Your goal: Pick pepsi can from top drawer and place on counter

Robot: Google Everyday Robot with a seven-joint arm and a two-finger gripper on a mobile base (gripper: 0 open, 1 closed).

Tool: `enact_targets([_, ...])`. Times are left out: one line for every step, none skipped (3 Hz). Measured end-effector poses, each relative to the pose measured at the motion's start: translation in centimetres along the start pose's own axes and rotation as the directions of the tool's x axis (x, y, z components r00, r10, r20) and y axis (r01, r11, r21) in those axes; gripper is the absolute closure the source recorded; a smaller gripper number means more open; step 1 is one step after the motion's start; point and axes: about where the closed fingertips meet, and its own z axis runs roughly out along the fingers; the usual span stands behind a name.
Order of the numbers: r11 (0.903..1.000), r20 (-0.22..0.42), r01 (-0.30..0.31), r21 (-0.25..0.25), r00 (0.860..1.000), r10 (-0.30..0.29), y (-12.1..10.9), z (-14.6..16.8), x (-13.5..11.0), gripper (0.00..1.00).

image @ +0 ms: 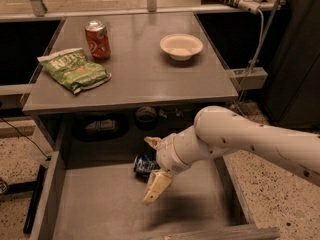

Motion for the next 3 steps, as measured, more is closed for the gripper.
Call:
enact_targets([0.9969, -0.051, 0.012, 0.078, 0.999, -0.008, -1.8, 0.2, 1.3, 0.0])
enact_targets([0.9867, -0.083, 0.007, 0.162, 0.997, 0.007, -3.3, -0.3, 3.0, 0.0])
enact_targets([0.9816, -0.095, -0.002, 0.191, 0.995, 0.021, -3.6, 0.0, 4.4, 0.0])
